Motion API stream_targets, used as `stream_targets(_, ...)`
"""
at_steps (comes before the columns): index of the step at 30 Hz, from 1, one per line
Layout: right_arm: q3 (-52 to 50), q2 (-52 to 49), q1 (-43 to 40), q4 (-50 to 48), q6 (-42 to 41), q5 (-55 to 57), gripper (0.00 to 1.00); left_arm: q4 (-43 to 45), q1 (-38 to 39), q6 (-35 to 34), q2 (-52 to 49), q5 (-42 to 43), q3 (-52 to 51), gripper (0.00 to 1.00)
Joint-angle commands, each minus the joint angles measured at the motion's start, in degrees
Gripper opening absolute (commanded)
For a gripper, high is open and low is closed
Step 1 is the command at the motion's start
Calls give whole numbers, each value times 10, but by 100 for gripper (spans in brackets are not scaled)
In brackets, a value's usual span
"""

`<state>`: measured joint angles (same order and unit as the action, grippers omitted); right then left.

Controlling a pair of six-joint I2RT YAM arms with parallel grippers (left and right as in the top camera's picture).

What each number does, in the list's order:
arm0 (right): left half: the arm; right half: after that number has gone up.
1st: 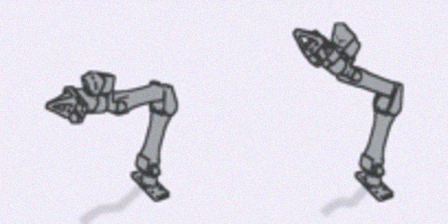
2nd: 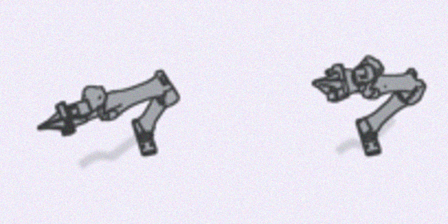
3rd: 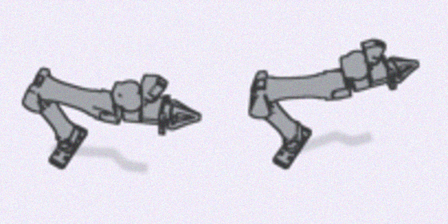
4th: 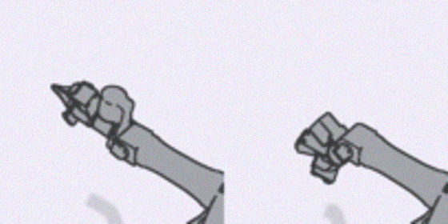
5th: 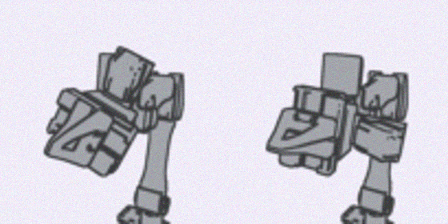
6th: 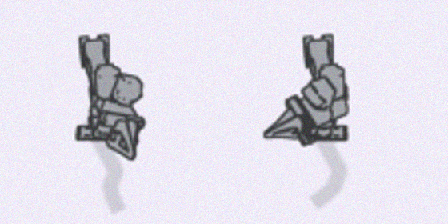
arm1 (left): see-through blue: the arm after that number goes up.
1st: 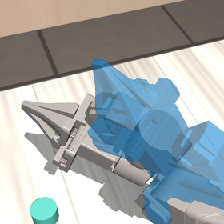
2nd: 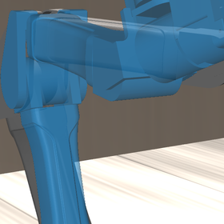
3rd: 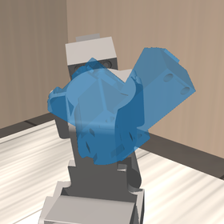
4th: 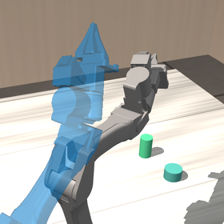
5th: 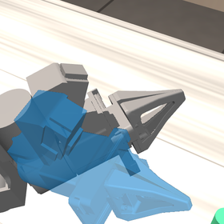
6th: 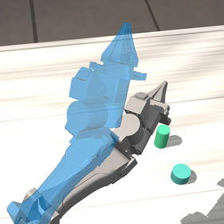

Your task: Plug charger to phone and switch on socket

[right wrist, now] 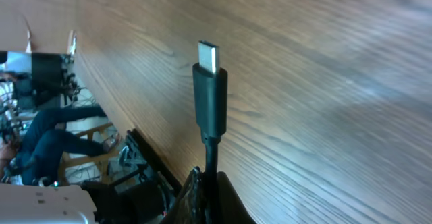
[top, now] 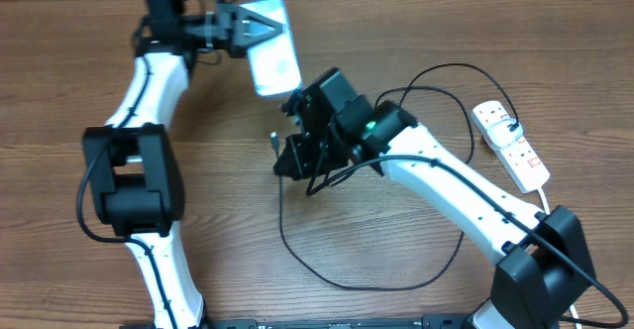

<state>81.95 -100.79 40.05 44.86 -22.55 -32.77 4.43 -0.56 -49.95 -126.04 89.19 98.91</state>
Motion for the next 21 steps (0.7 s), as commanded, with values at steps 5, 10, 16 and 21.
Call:
stream_targets(5,-18,2,-12,-63,-25,10,4,24,17,-14,8,14,6,4)
stream_targets(10,-18,2,-28,-72,-62,27,4,24,8,-19,8,14,6,4)
stream_targets(16,-18,2,-28,-92,-67,21,4,24,-3,-19,8,14,6,4)
stream_targets(21,-17,2,-39,-118,-77,15,4,24,-3,-19,8,14,6,4)
